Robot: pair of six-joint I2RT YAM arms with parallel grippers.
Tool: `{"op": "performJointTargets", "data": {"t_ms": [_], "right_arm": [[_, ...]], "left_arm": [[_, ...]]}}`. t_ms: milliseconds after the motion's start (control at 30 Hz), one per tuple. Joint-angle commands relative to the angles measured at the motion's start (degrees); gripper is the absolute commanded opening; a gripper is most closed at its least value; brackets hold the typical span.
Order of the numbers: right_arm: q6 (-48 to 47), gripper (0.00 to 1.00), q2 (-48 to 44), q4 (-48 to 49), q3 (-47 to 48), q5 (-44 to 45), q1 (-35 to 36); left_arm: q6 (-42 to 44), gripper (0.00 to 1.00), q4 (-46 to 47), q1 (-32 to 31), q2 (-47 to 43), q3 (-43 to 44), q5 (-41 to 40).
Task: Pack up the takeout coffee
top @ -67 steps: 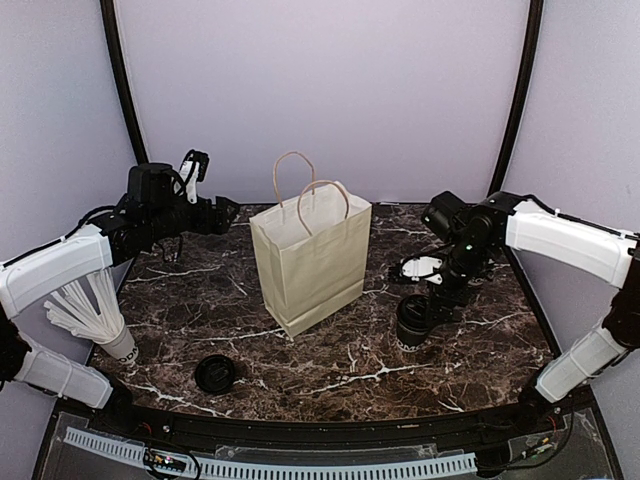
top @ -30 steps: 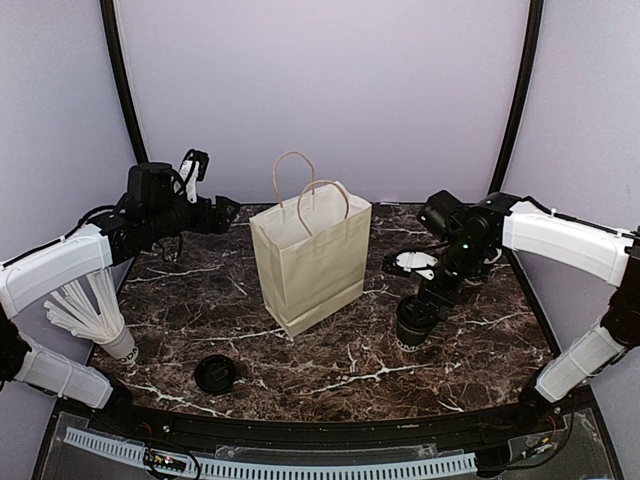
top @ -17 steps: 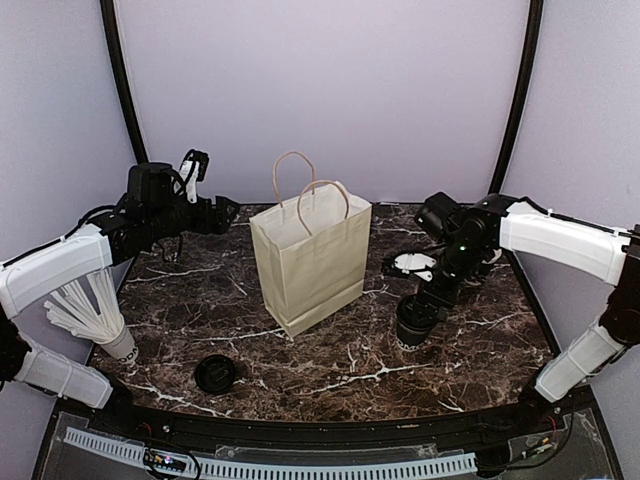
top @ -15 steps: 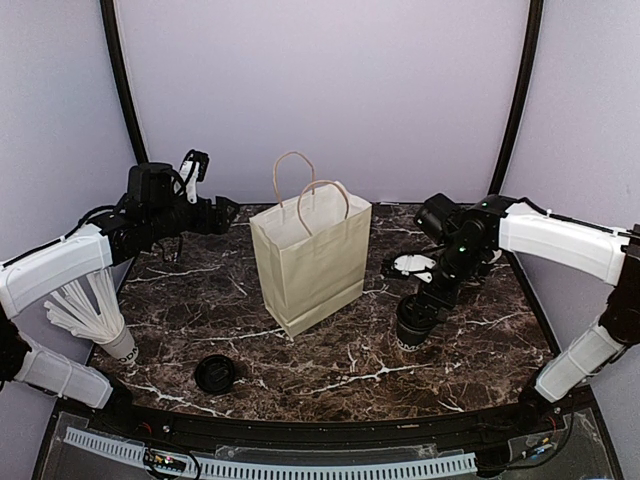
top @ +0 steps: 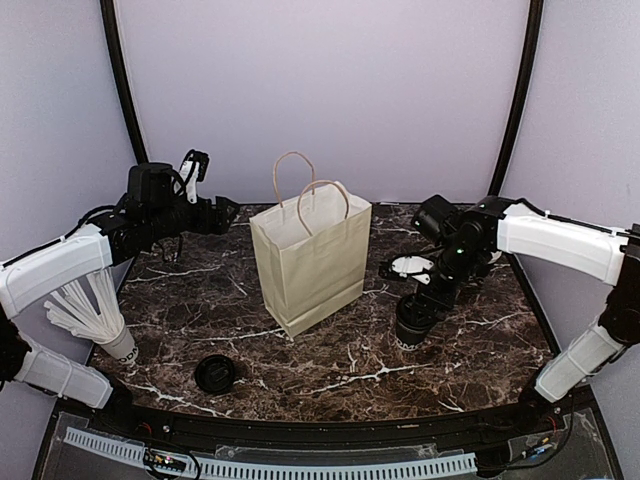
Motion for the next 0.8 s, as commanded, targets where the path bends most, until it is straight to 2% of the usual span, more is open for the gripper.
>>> {"op": "performJointTargets", "data": {"t_ms": [0,300,400,467,567,633,767], "right_arm": [[-0.32,0.70,1.54,-2.62,1.30,0.47,0.36],[-4.16,0.65,-1.49,-5.76,8.98,3.33,-0.07],[-6.04,0.63,-2.51,-6.15,10.66,2.59,-1.09],[-7.70,0.61,-2.59,-7.01,12.48,2.24,-2.58],[-11.00,0.61,-1.63,-10.82,17.71,1.30,-5.96],[-13.09,0.60,-1.15,-12.83,22.09,3.33,-7.46],[-16.35,0.58,-0.55,-13.58,33.30,7.36,-9.10]], "left_arm": [[-0.04,0.94,-0.42,0.40,-0.88,1.49,1.65],[3.16,0.93,4.07,0.28,-5.03,-1.02,8.85],[2.29,0.89,0.96,-0.27,-4.96,3.63,12.41],[1.34,0.84,-3.47,-0.37,-4.30,7.71,17.79],[0.30,0.79,-6.75,-1.37,-4.80,10.78,30.44],[0.57,0.79,-9.96,-4.85,-5.27,13.04,29.16],[0.66,0.76,-21.92,-7.00,0.45,21.44,19.52]]}}
